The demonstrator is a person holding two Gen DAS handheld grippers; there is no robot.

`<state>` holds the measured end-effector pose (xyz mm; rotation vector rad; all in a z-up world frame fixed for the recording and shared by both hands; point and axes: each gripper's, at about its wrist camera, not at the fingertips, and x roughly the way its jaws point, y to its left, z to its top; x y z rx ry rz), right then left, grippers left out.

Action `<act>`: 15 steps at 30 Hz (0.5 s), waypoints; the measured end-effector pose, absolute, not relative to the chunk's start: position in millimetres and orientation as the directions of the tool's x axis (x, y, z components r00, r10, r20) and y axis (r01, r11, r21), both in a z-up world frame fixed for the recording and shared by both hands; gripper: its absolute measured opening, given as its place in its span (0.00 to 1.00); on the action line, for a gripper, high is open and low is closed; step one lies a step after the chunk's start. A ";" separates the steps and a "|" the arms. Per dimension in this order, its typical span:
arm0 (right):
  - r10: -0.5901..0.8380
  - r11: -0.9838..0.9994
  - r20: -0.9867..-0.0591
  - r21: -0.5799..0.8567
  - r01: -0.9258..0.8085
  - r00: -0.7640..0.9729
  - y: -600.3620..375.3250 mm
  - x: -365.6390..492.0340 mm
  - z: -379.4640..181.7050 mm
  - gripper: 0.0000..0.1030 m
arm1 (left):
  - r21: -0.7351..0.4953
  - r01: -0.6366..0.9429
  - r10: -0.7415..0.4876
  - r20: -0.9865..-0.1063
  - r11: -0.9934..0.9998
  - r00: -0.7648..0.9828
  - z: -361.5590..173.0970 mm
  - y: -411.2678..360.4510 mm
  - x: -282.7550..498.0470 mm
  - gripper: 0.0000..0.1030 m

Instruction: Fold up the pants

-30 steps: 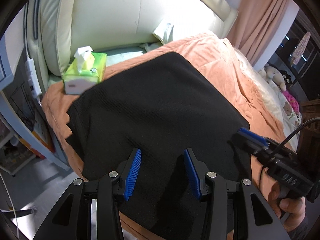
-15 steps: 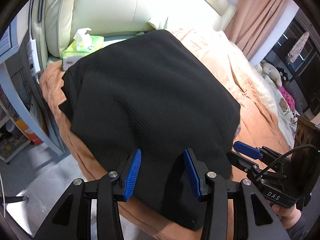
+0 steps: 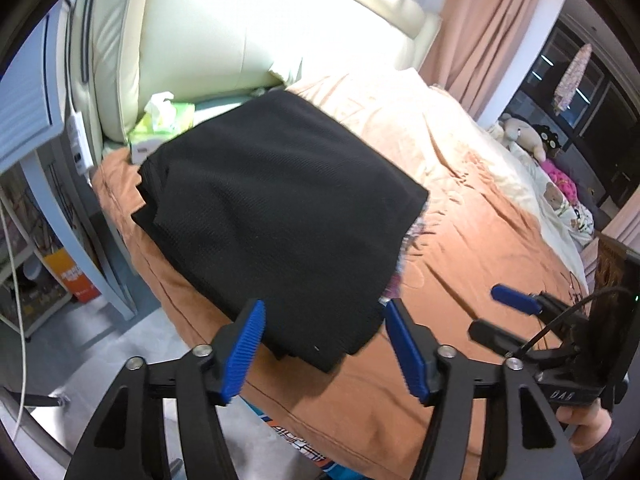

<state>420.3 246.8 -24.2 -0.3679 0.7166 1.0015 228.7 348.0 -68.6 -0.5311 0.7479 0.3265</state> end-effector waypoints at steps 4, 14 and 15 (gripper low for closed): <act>0.639 0.540 -0.680 0.064 -0.839 0.359 224.2 410.9 -6.3 0.81 | -0.312 -0.449 0.118 -0.700 0.837 0.705 -51.4 332.4 214.6 0.80; 0.645 0.605 -0.633 0.080 -0.792 0.428 162.7 375.3 21.2 0.89 | -0.220 -0.417 0.184 -0.653 0.882 0.735 -15.8 290.7 186.6 0.99; 0.645 0.608 -0.628 0.077 -0.790 0.435 158.3 370.1 23.3 0.90 | -0.218 -0.416 0.187 -0.648 0.883 0.738 -13.1 286.6 183.9 0.99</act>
